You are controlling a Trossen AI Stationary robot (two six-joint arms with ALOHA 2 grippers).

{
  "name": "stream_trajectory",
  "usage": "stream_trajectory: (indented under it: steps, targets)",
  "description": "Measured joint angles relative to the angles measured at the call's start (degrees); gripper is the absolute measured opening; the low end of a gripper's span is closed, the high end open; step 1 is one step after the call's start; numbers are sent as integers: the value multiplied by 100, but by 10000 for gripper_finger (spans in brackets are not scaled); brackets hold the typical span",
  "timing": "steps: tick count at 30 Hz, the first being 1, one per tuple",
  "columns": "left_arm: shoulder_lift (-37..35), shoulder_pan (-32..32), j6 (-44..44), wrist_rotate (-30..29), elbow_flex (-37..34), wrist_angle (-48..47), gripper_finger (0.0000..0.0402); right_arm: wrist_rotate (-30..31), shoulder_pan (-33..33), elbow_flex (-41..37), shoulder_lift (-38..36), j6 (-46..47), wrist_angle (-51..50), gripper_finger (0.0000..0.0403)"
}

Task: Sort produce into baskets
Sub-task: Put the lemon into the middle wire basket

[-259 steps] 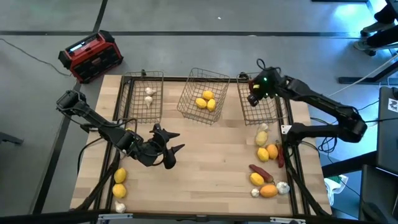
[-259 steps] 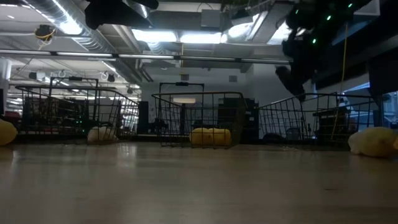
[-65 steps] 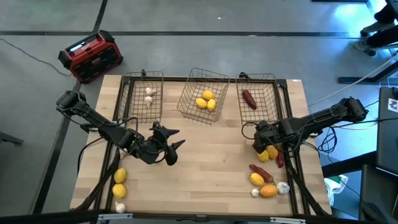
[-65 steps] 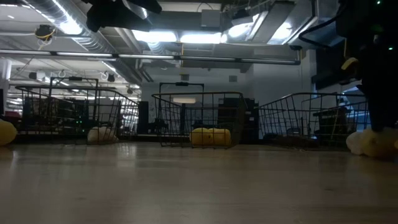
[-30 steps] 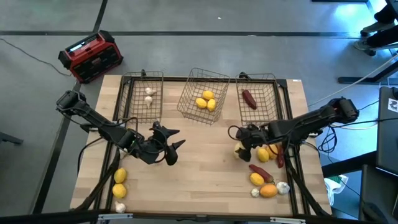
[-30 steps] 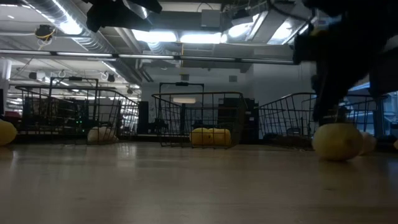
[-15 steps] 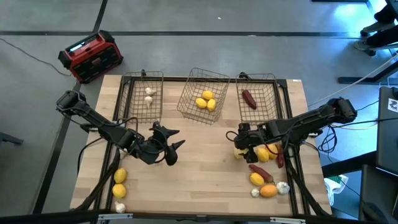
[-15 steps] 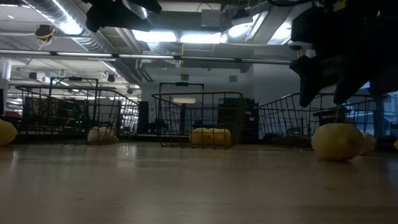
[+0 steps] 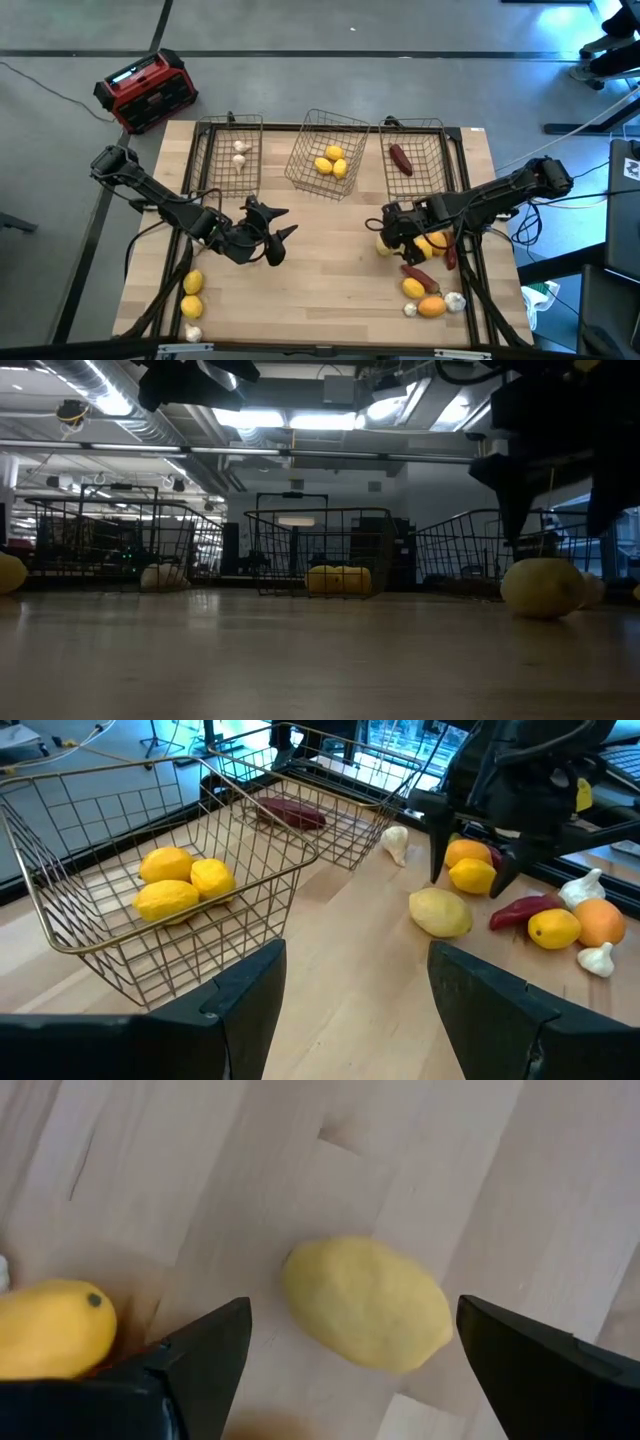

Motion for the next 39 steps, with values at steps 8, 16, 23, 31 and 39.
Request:
stream_trajectory:
  steps: [8,16,23,31,39]
  targets:
    - [0,0,2,0,0,-4,241,0,0,1,241,-807,149,349]
    - [0,0,9,-2,0,-27,241,107,0,0,779,-996,228,349]
    - [0,7,63,-4,0,-27,241,308,-4,0,1062,-1249,460,349]
    - [0,7,66,-6,0,-26,241,448,-4,0,1457,-875,459,321]
    - [0,7,57,-6,0,-28,241,453,-7,2,1530,46,491,223]
